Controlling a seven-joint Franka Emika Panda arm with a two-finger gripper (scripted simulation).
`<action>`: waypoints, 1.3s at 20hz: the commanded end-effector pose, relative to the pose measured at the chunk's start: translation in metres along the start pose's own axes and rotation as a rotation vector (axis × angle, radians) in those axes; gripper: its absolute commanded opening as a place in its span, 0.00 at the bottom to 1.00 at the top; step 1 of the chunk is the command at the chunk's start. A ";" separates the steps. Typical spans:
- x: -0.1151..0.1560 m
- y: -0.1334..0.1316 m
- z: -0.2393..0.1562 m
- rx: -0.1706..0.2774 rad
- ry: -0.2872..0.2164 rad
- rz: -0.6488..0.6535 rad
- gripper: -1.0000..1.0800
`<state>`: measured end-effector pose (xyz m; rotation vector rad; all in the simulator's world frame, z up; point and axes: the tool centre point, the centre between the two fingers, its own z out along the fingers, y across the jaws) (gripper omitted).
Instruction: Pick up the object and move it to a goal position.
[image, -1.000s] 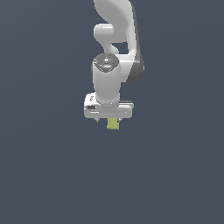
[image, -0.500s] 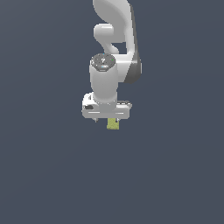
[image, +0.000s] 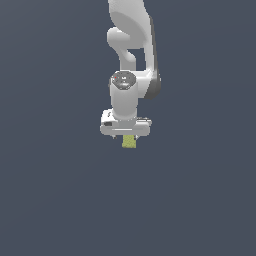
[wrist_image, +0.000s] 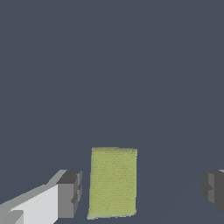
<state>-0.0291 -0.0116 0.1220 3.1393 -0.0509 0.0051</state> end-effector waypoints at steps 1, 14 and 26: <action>-0.014 -0.005 0.016 0.000 -0.001 0.002 0.96; -0.064 -0.018 0.060 0.002 -0.003 0.008 0.96; -0.066 -0.019 0.080 0.002 -0.004 0.008 0.96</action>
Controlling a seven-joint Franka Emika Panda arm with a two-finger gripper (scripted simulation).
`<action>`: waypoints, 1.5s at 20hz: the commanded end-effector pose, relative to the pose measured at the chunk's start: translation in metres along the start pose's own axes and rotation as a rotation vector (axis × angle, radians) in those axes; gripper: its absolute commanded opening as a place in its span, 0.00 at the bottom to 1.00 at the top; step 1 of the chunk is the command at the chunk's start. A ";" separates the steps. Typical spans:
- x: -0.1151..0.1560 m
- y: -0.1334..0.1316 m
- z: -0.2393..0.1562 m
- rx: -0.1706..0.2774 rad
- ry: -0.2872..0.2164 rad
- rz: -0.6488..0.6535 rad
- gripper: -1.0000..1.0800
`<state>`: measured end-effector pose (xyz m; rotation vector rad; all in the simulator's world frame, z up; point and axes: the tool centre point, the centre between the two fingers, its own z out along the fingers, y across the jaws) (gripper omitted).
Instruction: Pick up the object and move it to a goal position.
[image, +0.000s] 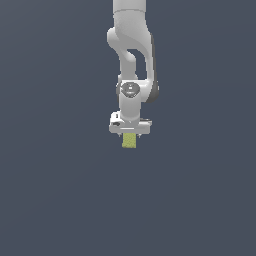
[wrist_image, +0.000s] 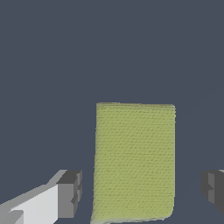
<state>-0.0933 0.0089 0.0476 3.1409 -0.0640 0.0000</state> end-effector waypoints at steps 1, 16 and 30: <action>-0.001 0.000 0.011 0.000 -0.001 0.000 0.96; -0.001 0.000 0.038 0.000 0.000 0.000 0.00; 0.004 0.022 0.031 0.000 0.000 0.001 0.00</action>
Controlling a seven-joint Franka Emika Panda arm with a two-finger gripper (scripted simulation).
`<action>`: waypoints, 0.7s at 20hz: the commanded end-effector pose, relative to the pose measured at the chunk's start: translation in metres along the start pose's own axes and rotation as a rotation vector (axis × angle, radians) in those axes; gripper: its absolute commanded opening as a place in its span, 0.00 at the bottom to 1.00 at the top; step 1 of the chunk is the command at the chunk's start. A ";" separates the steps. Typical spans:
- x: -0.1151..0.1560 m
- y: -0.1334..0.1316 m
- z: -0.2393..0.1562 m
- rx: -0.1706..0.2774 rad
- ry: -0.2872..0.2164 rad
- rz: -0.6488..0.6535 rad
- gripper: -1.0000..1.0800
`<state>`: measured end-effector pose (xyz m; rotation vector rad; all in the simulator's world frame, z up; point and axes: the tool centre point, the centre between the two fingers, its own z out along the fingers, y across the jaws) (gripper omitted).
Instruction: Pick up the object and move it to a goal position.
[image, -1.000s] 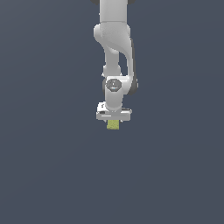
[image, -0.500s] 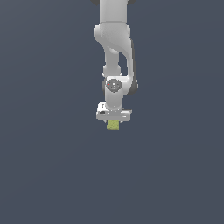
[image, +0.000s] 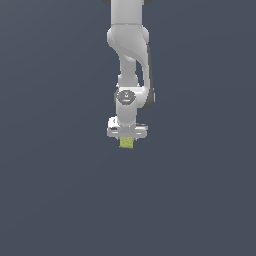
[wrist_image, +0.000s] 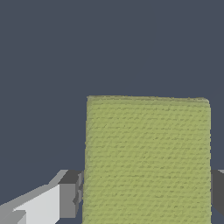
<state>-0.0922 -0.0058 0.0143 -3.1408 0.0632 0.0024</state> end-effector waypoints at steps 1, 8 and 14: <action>0.004 0.013 -0.004 0.000 0.002 0.001 0.00; 0.019 0.073 -0.020 0.000 0.002 0.001 0.00; 0.037 0.133 -0.035 0.000 0.002 0.001 0.00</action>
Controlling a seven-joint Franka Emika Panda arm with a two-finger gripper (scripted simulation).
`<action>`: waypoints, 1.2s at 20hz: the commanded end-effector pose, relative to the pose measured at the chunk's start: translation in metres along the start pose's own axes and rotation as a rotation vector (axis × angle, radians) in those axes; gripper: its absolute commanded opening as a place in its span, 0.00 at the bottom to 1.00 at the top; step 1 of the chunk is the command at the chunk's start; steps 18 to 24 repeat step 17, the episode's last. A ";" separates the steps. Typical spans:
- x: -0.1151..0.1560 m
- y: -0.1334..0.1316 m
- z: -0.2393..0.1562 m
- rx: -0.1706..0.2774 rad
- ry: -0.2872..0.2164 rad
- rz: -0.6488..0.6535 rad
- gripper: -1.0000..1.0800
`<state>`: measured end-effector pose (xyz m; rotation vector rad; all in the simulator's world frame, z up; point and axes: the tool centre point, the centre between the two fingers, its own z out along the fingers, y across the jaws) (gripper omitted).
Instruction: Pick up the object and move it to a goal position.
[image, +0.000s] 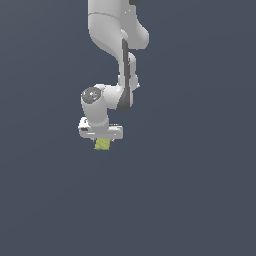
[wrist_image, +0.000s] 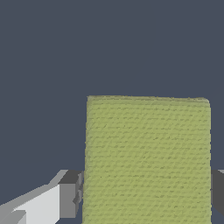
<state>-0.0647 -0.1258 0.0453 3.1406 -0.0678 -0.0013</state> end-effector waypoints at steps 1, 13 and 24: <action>0.007 0.022 -0.007 0.000 0.001 -0.002 0.00; 0.023 0.068 -0.018 0.001 0.001 -0.002 0.00; 0.023 0.065 -0.017 0.001 0.001 -0.002 0.00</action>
